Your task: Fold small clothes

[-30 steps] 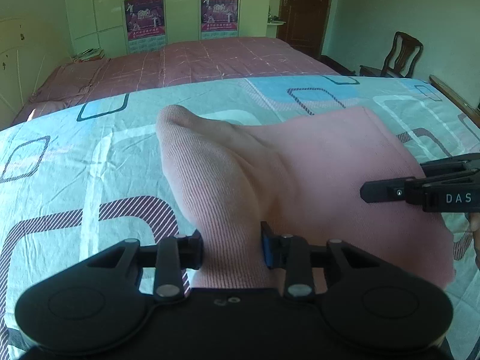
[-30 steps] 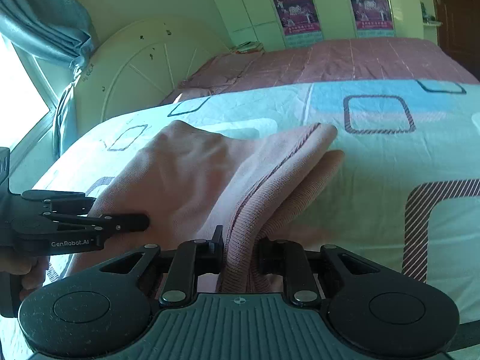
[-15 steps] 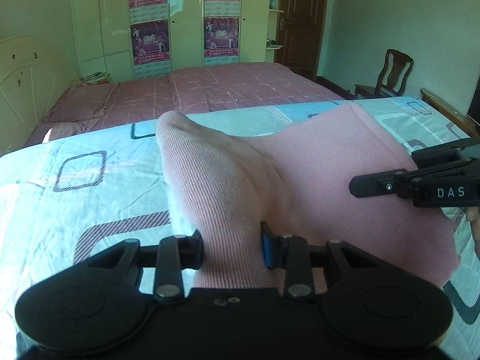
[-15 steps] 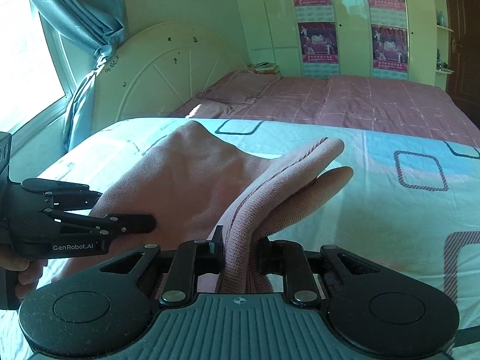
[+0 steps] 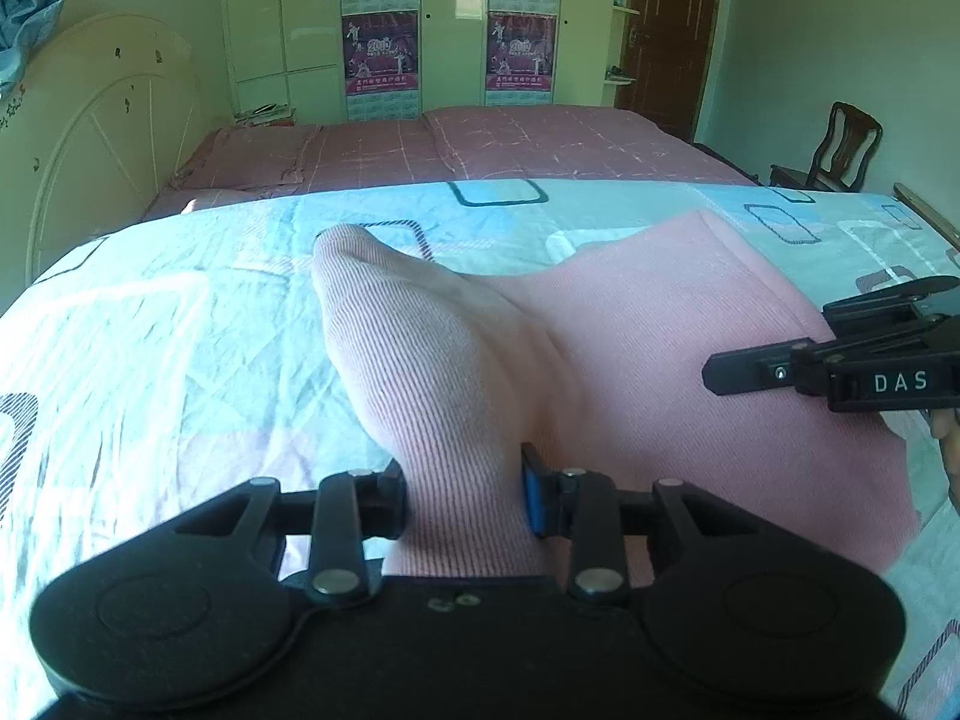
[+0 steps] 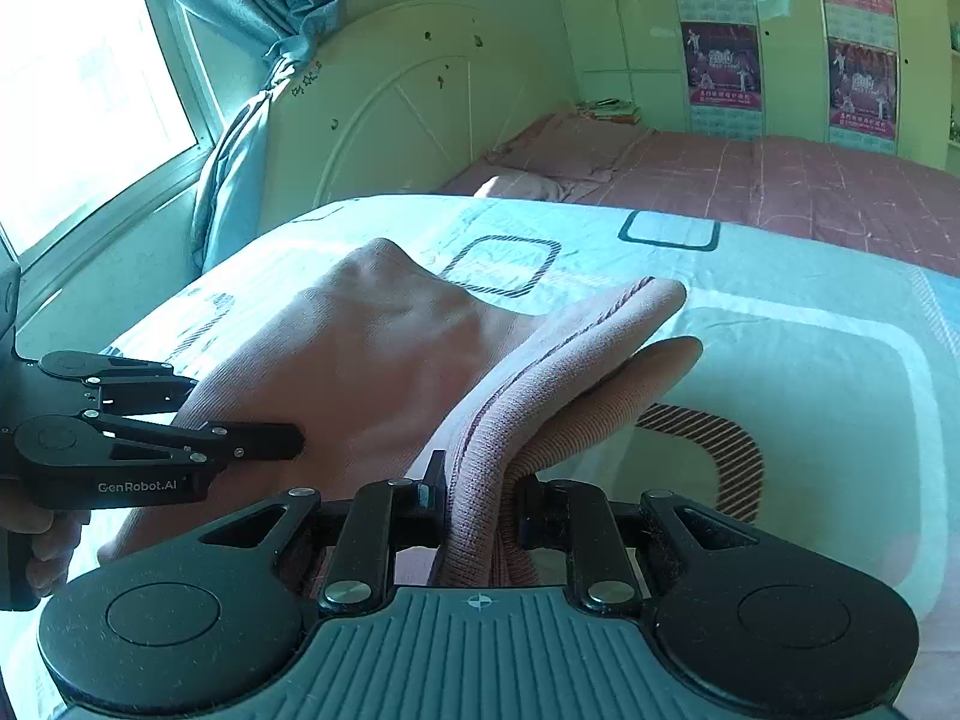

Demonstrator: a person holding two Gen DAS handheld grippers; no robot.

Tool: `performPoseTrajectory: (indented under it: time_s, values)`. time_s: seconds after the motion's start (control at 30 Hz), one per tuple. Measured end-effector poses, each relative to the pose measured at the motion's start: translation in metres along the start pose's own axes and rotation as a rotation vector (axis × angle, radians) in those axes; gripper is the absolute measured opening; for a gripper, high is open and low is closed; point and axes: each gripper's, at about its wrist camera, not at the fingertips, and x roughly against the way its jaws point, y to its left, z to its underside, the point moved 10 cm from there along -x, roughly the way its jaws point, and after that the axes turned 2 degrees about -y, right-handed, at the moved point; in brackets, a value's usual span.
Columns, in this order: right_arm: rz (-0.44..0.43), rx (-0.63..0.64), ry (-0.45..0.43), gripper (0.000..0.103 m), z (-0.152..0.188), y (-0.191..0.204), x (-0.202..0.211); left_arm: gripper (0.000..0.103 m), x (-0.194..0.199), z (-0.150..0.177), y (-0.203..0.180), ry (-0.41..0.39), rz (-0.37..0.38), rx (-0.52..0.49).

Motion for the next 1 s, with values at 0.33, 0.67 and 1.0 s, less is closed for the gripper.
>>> performPoseTrajectory:
  time_s: [0.33, 0.67, 1.0]
  values:
    - [0.075, -0.144, 0.095, 0.019, 0.050, -0.035, -0.046, 0.059, -0.030, 0.037, 0.049, 0.030, 0.053, 0.126]
    - [0.064, -0.233, 0.083, 0.023, 0.053, -0.051, -0.049, 0.065, -0.032, 0.049, 0.058, 0.028, 0.100, 0.175]
    - [0.199, -0.093, -0.029, 0.044, 0.037, -0.055, -0.009, 0.091, -0.025, 0.048, 0.069, 0.043, 0.054, 0.131]
